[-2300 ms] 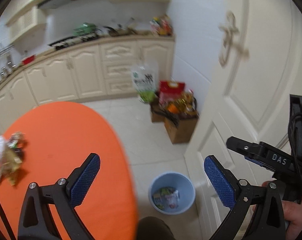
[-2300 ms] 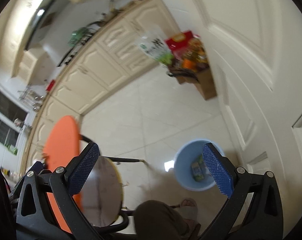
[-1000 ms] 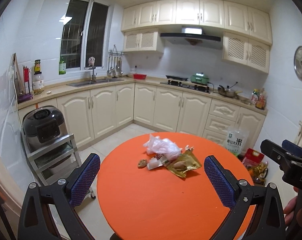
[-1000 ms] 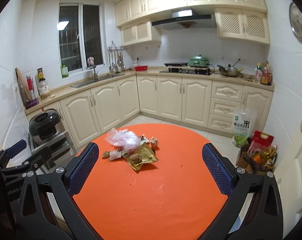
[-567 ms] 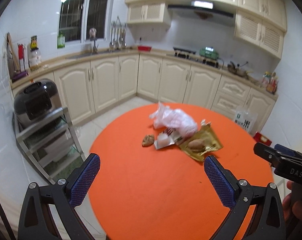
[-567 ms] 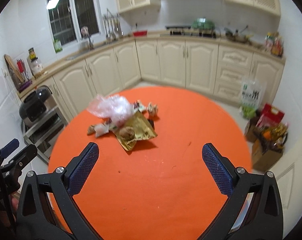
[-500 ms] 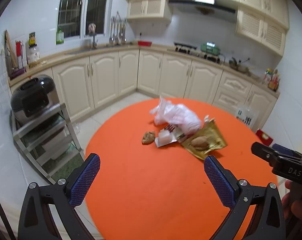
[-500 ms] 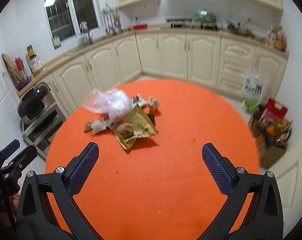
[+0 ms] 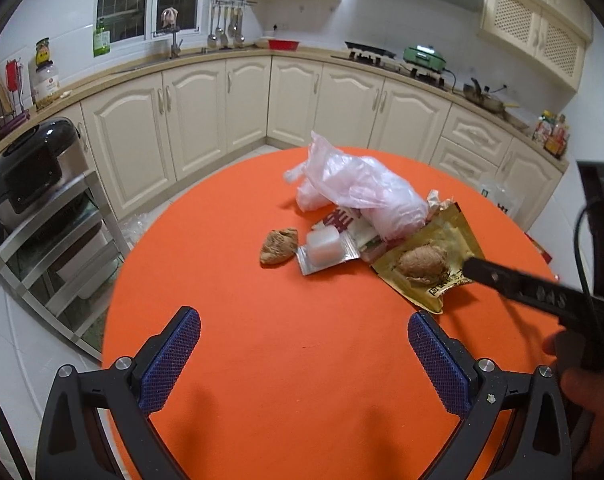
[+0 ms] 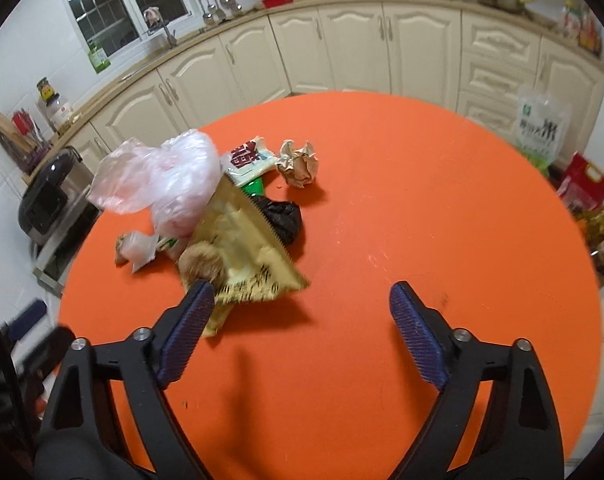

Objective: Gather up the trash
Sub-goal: 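Grasp the brown lump with the left tool while the right tool grasps the gold packet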

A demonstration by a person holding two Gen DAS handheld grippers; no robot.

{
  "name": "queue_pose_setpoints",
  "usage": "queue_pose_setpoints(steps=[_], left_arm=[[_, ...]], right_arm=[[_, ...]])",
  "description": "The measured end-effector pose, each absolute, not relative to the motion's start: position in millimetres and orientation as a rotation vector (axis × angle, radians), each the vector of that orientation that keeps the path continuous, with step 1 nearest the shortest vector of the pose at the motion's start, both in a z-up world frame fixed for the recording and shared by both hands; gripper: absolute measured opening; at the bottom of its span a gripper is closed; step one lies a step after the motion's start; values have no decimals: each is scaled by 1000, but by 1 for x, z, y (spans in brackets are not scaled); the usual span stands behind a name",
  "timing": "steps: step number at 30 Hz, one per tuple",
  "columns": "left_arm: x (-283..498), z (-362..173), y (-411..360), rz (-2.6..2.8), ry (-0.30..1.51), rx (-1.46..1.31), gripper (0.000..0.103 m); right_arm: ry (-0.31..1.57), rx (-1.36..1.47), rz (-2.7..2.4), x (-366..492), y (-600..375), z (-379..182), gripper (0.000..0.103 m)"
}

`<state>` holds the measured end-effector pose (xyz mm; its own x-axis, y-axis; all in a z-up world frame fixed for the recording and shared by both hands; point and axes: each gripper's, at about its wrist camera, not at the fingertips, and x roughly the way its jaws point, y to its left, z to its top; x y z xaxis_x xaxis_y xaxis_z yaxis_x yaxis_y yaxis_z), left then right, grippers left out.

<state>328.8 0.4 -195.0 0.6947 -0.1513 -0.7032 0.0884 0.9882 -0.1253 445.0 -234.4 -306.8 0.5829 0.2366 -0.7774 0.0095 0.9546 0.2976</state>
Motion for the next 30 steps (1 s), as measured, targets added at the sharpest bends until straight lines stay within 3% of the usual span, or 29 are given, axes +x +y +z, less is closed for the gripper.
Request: queue_pose_setpoints(steps=[3, 4, 5, 6, 16, 30], left_arm=[[341, -199, -1, -138, 796, -79, 102], [347, -197, -2, -142, 798, -79, 102], [346, -200, -3, -147, 797, -79, 102], [349, -201, -4, -153, 796, -80, 102], [356, -222, -15, -257, 799, -62, 102], [417, -247, -54, -383, 850, 77, 102]], right_arm=[[965, 320, 190, 456, -237, -317, 70], [956, 310, 199, 457, -236, -317, 60], [955, 317, 235, 458, -234, -317, 31], [958, 321, 249, 456, -234, -317, 27], [917, 286, 278, 408, -240, -307, 8], [923, 326, 251, 376, -271, -308, 8]])
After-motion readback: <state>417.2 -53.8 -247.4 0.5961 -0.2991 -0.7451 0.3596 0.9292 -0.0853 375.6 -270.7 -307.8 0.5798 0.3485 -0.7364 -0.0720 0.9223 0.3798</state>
